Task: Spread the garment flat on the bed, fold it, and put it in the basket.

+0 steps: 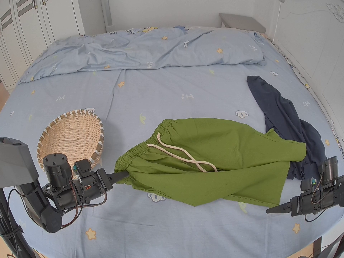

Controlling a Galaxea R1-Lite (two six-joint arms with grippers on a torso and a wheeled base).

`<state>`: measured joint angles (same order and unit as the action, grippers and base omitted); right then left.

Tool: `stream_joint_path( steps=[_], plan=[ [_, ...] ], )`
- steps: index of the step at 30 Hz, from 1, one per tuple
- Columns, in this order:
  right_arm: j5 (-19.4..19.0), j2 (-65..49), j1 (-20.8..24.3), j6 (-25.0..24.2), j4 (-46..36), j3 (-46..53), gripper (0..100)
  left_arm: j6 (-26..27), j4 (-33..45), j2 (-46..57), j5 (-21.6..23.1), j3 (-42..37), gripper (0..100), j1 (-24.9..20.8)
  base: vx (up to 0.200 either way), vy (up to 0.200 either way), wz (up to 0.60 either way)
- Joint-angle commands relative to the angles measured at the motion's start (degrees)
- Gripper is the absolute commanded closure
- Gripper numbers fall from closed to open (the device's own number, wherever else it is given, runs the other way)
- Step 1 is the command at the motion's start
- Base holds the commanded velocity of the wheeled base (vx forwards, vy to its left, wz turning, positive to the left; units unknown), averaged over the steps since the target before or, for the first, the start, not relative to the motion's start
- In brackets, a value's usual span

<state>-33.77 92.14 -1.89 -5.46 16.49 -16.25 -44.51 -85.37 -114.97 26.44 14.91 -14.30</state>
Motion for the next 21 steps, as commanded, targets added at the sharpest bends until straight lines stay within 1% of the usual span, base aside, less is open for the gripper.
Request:
stream_joint_path(
  steps=[1, 3, 8, 10, 12, 15, 21],
  plan=[
    [-0.07, 3.58, -0.75, 0.1, 0.03, 0.43, 0, -0.05, -0.06, 0.01, 0.01, 0.03, 100, -0.03, 0.0, 0.0, 0.0],
    [-0.25, 3.75, -1.36, 0.1, 0.12, 0.34, 0, -0.05, -0.06, 0.01, 0.01, -0.06, 100, -0.11, 0.0, 0.0, 0.0],
    [-2.36, 5.86, -1.89, 0.01, 1.88, -0.54, 0, 0.04, -0.06, 0.01, 0.01, -0.23, 100, -0.29, 0.0, 0.0, 0.0],
    [-2.71, 8.5, -1.89, -0.08, 4.86, -1.15, 0, 0.12, -0.06, 0.01, 0.01, -0.32, 100, -0.29, 0.0, 0.0, 0.0],
    [-2.71, 9.64, -1.89, -0.25, 6.18, -1.24, 0, 0.12, -0.15, 0.01, 0.01, -0.32, 100, -0.29, 0.0, 0.0, 0.0],
    [-2.79, 11.57, -1.8, -1.31, 8.38, -1.33, 0, 0.3, -0.15, 0.01, 0.01, -0.41, 100, -0.29, 0.0, 0.0, 0.0],
    [-3.94, 12.01, -1.54, -3.33, 9.35, -1.86, 0, 0.3, -0.15, 0.01, 0.01, -0.58, 100, -0.29, 0.0, 0.0, 0.0]
  ],
)
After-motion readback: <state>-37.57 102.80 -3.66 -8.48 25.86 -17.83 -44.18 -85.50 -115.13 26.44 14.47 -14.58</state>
